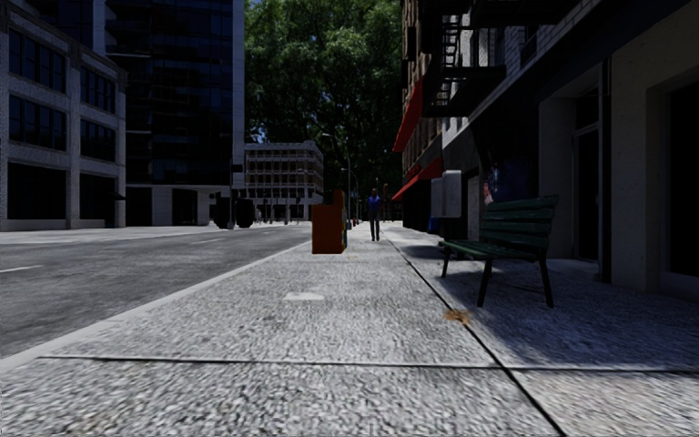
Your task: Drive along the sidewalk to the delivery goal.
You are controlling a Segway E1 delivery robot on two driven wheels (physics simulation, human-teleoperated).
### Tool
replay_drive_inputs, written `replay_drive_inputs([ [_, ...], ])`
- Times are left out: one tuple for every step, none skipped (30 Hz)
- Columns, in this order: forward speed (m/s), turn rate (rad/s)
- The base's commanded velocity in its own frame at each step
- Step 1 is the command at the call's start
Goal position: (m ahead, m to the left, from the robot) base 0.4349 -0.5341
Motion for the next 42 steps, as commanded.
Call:
replay_drive_inputs([
  [2.00,0.00],
  [2.00,0.00],
  [2.00,0.00],
  [2.00,0.00],
  [1.80,0.00],
  [1.80,0.00],
  [1.31,0.00],
  [1.31,0.00],
  [1.08,0.00],
  [0.94,0.00],
  [0.62,0.00],
  [0.13,0.00],
  [0.00,0.00],
  [0.00,0.00],
  [0.00,0.00],
  [0.00,0.00],
  [0.00,0.00],
  [0.00,0.00],
  [0.00,0.00],
  [0.00,0.00],
  [0.00,0.00],
  [0.00,0.00],
  [0.00,0.00],
  [0.00,0.00],
  [0.00,0.00],
  [0.00,0.00],
  [0.00,0.00],
  [0.00,0.00],
  [0.00,0.00],
  [0.00,0.00],
  [0.00,0.00],
  [0.00,0.00],
  [0.00,0.00],
  [0.00,0.00],
  [0.00,0.00],
  [0.00,0.00],
  [0.00,0.00],
  [0.00,0.00],
  [0.00,0.00],
  [0.00,0.00],
  [0.00,0.00],
  [0.00,0.00],
])
